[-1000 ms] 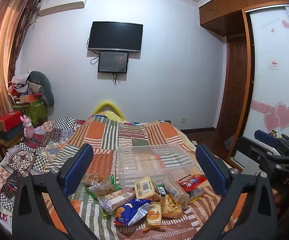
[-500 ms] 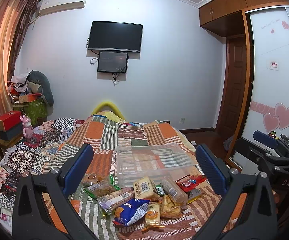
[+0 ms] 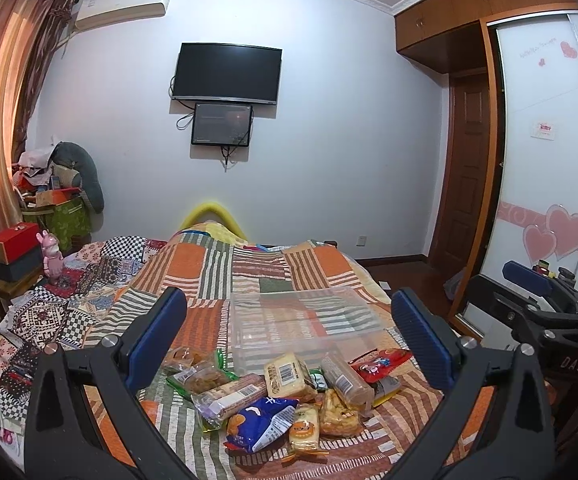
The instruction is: Organize snacks
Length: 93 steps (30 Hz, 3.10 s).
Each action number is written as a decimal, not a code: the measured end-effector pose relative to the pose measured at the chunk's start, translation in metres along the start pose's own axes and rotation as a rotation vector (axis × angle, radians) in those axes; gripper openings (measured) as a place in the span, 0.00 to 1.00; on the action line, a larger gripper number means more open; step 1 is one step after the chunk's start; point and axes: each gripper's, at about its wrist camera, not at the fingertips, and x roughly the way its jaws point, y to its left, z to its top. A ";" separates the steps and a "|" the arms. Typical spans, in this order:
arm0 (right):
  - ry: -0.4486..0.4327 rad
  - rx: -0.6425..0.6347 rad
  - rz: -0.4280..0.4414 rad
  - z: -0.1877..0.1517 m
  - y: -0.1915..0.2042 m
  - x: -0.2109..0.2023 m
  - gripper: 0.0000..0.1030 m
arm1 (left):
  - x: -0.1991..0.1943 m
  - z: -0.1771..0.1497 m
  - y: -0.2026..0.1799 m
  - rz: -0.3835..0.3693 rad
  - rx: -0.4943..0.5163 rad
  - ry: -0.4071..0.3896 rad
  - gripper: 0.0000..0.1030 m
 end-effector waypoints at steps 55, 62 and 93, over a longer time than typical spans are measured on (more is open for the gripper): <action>0.525 0.102 -0.012 -0.092 -0.064 0.138 0.84 | 0.186 -0.129 0.086 -0.083 -0.012 0.640 0.65; 0.542 0.129 -0.019 -0.094 -0.071 0.135 0.83 | 0.174 -0.131 0.081 -0.074 0.050 0.642 0.65; 0.630 0.063 0.100 -0.107 -0.026 0.158 0.47 | 0.153 -0.147 0.094 -0.103 0.083 0.683 0.37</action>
